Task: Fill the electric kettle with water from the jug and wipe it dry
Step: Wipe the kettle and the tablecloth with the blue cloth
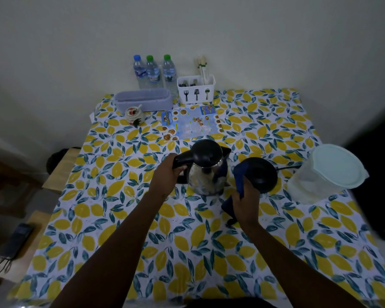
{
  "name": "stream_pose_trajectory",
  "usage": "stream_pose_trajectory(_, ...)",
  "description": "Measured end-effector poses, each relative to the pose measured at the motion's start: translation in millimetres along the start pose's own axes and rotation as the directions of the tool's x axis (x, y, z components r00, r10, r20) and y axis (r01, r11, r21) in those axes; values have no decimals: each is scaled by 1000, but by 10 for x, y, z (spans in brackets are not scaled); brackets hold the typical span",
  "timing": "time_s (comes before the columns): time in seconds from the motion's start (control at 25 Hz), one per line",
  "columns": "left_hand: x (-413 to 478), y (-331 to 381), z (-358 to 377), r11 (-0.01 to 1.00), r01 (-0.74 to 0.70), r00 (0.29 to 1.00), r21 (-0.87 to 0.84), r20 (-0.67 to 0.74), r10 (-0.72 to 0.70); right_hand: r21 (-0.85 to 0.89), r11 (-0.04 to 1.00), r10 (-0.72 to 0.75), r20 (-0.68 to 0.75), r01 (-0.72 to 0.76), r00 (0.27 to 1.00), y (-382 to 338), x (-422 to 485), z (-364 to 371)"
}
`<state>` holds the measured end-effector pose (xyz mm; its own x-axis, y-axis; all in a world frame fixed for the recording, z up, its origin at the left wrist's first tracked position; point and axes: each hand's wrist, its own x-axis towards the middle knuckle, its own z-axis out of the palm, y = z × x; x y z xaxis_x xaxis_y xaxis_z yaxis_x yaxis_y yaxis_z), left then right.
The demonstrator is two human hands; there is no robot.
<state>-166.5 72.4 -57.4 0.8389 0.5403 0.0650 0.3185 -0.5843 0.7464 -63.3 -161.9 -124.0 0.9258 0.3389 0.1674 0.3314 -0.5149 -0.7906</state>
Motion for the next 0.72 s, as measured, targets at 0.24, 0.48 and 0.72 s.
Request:
stream_pose_trajectory(0.24, 313, -15, 136, 999, 49, 997, -6, -61, -49, -391, 918, 162, 228, -62, 960, 146, 38, 105)
stream_pose_trajectory(0.48, 388, -129, 200, 998, 56, 995, -14, -85, -57, -654, 734, 295, 548, 182, 782, 194, -76, 390)
stream_pose_trajectory(0.72, 9, -472, 421, 953, 303, 953, 28, 21, -303, -690, 705, 294, 495, 164, 818, 209, -29, 427)
